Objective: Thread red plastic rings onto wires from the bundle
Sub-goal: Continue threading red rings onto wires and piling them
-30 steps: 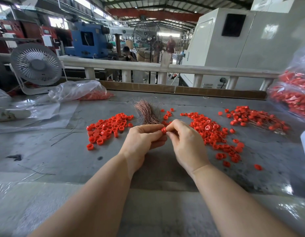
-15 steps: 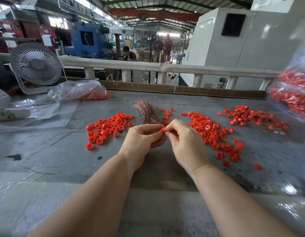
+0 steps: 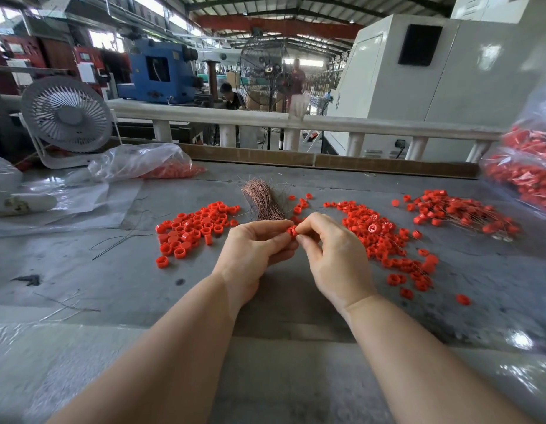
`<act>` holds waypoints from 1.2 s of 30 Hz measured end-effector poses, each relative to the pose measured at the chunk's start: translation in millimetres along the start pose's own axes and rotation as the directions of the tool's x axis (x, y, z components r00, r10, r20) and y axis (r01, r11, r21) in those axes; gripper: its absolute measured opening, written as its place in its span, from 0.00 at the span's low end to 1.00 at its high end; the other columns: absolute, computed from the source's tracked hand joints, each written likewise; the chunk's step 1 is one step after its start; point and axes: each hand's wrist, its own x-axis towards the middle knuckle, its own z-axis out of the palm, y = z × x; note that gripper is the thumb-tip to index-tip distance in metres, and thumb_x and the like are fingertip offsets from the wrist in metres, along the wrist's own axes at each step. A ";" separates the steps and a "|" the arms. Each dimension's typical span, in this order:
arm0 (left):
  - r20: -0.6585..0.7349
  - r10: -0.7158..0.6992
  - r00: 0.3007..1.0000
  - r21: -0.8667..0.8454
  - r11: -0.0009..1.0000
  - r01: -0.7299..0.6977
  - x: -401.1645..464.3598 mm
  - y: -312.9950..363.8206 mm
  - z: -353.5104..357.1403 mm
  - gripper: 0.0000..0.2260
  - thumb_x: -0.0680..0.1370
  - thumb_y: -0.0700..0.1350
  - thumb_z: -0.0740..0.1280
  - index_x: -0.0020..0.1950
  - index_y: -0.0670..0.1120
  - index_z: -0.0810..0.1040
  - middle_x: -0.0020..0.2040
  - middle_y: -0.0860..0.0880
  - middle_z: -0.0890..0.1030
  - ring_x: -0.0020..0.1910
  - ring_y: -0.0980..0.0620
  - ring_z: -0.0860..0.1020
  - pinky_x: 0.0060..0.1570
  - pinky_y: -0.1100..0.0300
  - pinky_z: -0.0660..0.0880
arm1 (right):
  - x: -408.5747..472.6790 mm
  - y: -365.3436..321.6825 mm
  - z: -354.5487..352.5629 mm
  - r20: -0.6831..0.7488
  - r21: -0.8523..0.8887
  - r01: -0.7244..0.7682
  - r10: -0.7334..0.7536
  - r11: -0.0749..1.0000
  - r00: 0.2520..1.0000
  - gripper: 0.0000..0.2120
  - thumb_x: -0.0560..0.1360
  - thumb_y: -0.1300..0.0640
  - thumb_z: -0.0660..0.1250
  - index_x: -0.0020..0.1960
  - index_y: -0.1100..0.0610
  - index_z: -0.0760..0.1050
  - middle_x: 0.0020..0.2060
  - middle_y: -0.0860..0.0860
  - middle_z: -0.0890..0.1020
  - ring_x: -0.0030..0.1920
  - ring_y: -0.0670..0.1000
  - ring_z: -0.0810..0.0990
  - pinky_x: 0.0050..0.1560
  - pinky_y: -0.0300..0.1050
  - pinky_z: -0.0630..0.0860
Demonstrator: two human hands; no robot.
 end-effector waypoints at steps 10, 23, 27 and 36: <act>0.014 0.009 1.000 0.003 1.000 -0.009 0.8 -0.5 -1.1 0.07 0.74 0.32 0.65 0.45 0.42 0.80 0.31 0.48 0.82 0.31 0.58 0.80 0.32 0.67 0.77 | -0.7 -1.4 -0.3 0.020 0.014 -0.014 0.014 1.000 1.000 0.01 0.75 0.62 0.65 0.45 0.58 0.75 0.39 0.49 0.78 0.40 0.51 0.76 0.39 0.47 0.72; 0.039 -0.046 0.998 -0.146 0.988 0.051 1.8 1.9 -3.0 0.08 0.76 0.33 0.63 0.43 0.43 0.80 0.33 0.50 0.83 0.30 0.59 0.79 0.31 0.68 0.76 | -0.1 -1.9 -1.2 -0.059 0.064 -0.074 0.077 0.995 0.995 0.02 0.77 0.60 0.63 0.45 0.56 0.72 0.37 0.45 0.76 0.38 0.51 0.75 0.39 0.50 0.72; 0.069 -0.077 0.995 -0.206 0.975 0.089 1.0 2.5 -0.7 0.08 0.76 0.32 0.62 0.44 0.41 0.79 0.33 0.49 0.83 0.29 0.59 0.79 0.32 0.68 0.77 | 1.4 -0.7 -1.7 -0.063 0.054 -0.081 0.085 0.995 0.994 0.02 0.77 0.60 0.63 0.45 0.57 0.72 0.38 0.46 0.76 0.40 0.53 0.76 0.41 0.49 0.71; 0.084 -0.104 0.991 -0.341 0.931 0.127 0.5 5.6 1.0 0.15 0.75 0.30 0.61 0.35 0.40 0.83 0.34 0.46 0.83 0.32 0.56 0.81 0.34 0.67 0.78 | 1.2 -1.0 -0.8 -0.053 0.068 -0.087 0.091 0.994 0.994 0.02 0.77 0.60 0.64 0.45 0.57 0.72 0.38 0.47 0.77 0.41 0.53 0.77 0.41 0.50 0.73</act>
